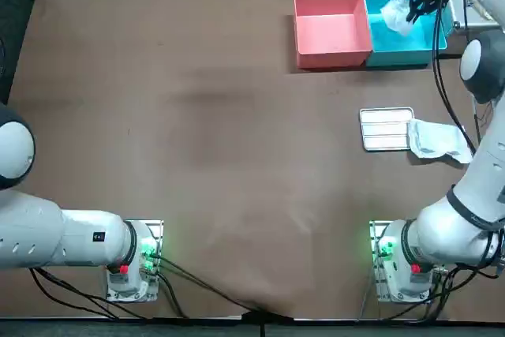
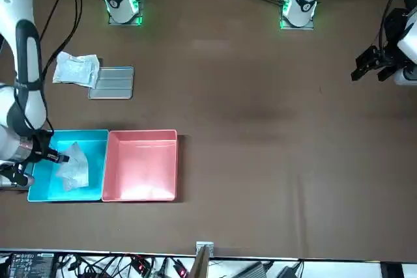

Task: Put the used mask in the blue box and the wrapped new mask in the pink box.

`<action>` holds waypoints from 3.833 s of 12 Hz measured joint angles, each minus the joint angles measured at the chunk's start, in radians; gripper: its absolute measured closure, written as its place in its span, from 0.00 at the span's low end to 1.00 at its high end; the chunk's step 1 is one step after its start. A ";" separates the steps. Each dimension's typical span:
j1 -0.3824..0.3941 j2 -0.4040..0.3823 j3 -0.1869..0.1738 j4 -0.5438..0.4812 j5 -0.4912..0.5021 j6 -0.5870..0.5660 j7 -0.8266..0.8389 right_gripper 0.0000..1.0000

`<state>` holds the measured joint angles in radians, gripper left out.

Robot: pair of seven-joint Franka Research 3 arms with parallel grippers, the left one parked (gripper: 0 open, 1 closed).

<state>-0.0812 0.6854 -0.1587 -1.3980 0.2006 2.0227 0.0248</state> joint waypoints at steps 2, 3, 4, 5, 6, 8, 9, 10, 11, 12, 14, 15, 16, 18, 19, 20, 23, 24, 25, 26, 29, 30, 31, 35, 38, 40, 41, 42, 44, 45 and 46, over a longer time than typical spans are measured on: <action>-0.014 0.045 -0.001 0.011 0.000 0.035 -0.001 0.93; -0.018 0.058 -0.001 0.017 -0.001 0.038 -0.003 0.82; -0.020 0.065 -0.001 0.022 -0.001 0.036 -0.003 0.70; -0.021 0.065 -0.001 0.027 -0.001 0.022 -0.004 0.59; -0.022 0.062 -0.002 0.037 -0.002 -0.010 -0.004 0.48; -0.030 0.036 -0.003 0.090 -0.002 -0.175 -0.014 0.12; -0.031 0.015 -0.003 0.108 -0.002 -0.244 -0.023 0.01; -0.030 -0.013 -0.002 0.121 -0.002 -0.302 -0.028 0.00; -0.026 -0.047 0.001 0.128 -0.002 -0.359 -0.028 0.00; -0.015 -0.085 0.003 0.129 -0.003 -0.418 -0.028 0.00; 0.035 -0.157 0.005 0.120 -0.079 -0.536 -0.027 0.00; 0.077 -0.193 0.007 0.099 -0.150 -0.582 -0.020 0.00; 0.127 -0.227 0.009 0.060 -0.206 -0.607 -0.006 0.00; 0.227 -0.300 0.011 -0.073 -0.274 -0.615 0.036 0.00; 0.266 -0.339 0.011 -0.154 -0.309 -0.607 0.050 0.00; 0.301 -0.377 0.012 -0.240 -0.348 -0.594 0.058 0.00; 0.405 -0.463 0.013 -0.503 -0.461 -0.532 0.175 0.00; 0.438 -0.477 0.013 -0.578 -0.487 -0.498 0.224 0.00; 0.466 -0.490 0.014 -0.649 -0.512 -0.459 0.271 0.00; 0.483 -0.506 0.015 -0.717 -0.533 -0.410 0.309 0.00; 0.499 -0.582 0.014 -0.926 -0.583 -0.225 0.452 0.00; 0.511 -0.593 0.014 -0.965 -0.612 -0.191 0.485 0.00; 0.521 -0.600 0.014 -1.001 -0.643 -0.159 0.517 0.00; 0.525 -0.603 0.012 -1.123 -0.742 -0.032 0.622 0.00; 0.469 -0.599 0.005 -1.171 -0.775 0.033 0.645 0.00; 0.444 -0.589 0.001 -1.196 -0.810 0.058 0.645 0.00; 0.437 -0.582 0.001 -1.206 -0.829 0.062 0.645 0.00; 0.429 -0.571 0.001 -1.213 -0.847 0.066 0.645 0.00; 0.400 -0.545 0.000 -1.217 -0.884 0.084 0.649 0.00; 0.363 -0.532 0.000 -1.215 -0.908 0.101 0.649 0.00; 0.347 -0.531 0.000 -1.213 -0.923 0.108 0.649 0.00</action>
<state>0.2663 0.1548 -0.1591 -2.6111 -0.7221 2.1310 0.6742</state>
